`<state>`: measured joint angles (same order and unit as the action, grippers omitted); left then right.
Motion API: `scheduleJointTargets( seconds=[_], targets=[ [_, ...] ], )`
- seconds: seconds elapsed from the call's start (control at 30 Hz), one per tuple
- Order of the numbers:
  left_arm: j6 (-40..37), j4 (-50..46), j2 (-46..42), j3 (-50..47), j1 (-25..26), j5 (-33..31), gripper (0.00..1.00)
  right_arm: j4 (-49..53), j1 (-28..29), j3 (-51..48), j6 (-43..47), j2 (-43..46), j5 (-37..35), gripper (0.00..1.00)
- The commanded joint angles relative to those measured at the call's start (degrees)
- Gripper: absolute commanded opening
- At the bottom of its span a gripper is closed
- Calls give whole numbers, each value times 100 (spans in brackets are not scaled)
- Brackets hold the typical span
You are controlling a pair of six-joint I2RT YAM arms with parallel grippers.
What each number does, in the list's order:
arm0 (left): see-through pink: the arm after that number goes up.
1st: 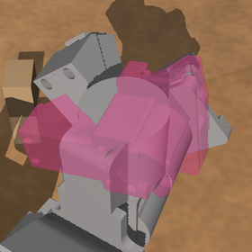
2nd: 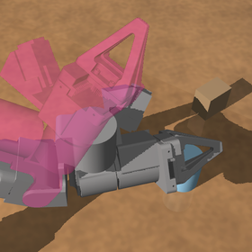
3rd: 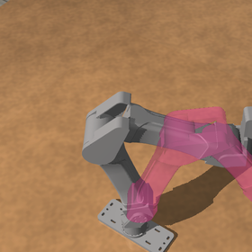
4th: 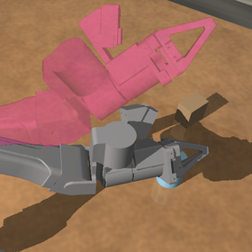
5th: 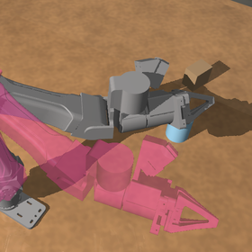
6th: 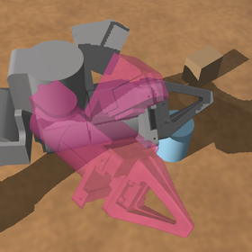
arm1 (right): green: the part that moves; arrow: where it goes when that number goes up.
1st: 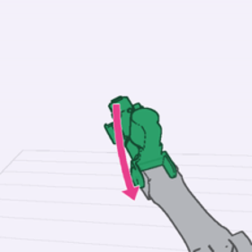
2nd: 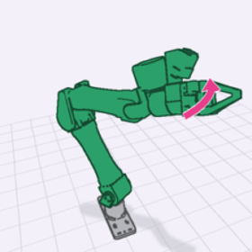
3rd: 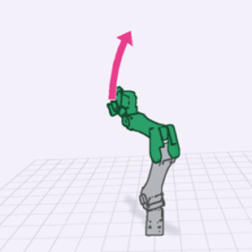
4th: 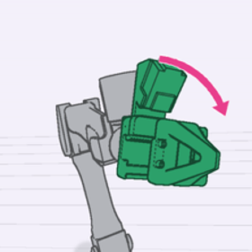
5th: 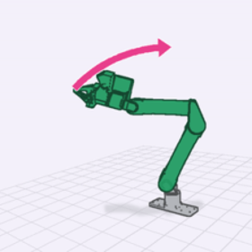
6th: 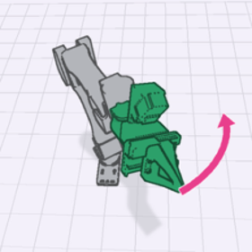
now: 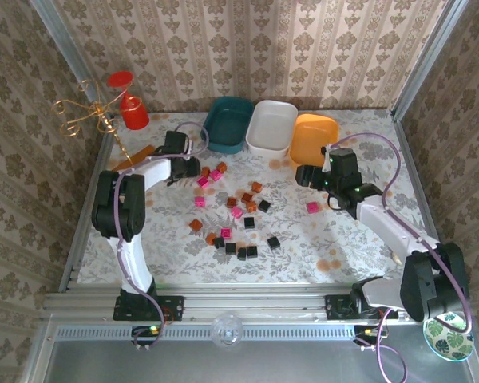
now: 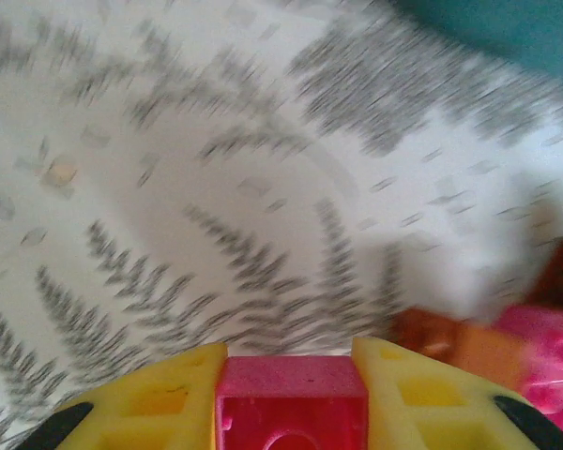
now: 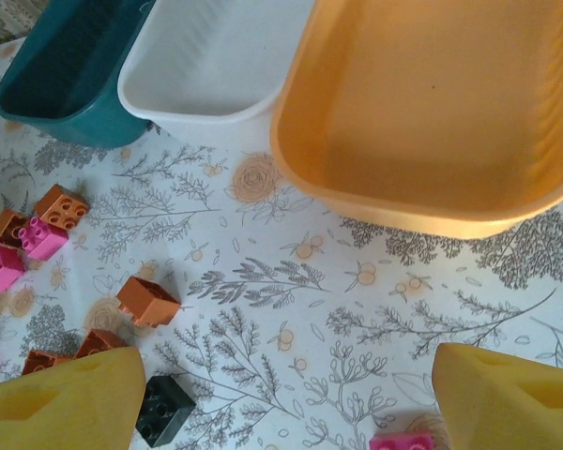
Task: Sort the legos into containers by color
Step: Pick up the lego from the middle-left of the table, then place the lego in the container.
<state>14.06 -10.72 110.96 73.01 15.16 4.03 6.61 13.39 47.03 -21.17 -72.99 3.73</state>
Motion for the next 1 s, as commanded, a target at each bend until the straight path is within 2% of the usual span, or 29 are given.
scheduleJointTargets(
  seconds=[0.0, 0.17, 0.43, 0.53, 0.63, 0.73, 0.8, 0.87, 0.97],
  targets=[
    [182, 632, -231, 504, 242, -113, 33, -163, 35, -125, -86, 257, -36, 82],
    [94, 417, 503, 1787, 479, -229, 34, -161, 41, -311, -49, 412, -175, 82],
    [18, -578, 2417, 4779, 577, -317, 37, 33, 53, -489, -63, 699, -180, 82],
    [-38, -1304, 3138, 6168, 576, -261, 47, 174, 87, -627, -187, 826, -233, 82],
    [-79, -1789, 3313, 6825, 576, -141, 57, 376, 188, -802, -328, 946, -463, 82],
    [-68, -1620, 2778, 6264, 576, 192, 68, 757, 293, -913, -401, 1015, -847, 81],
    [-66, -1424, 2184, 5498, 585, 414, 70, 967, 364, -985, -432, 1033, -1064, 81],
    [19, -933, 1422, 4425, 602, 607, 70, 1167, 422, -1017, -443, 971, -1211, 81],
    [311, 366, 119, 2206, 654, 987, 73, 1381, 478, -1007, -432, 716, -1347, 80]
  ],
)
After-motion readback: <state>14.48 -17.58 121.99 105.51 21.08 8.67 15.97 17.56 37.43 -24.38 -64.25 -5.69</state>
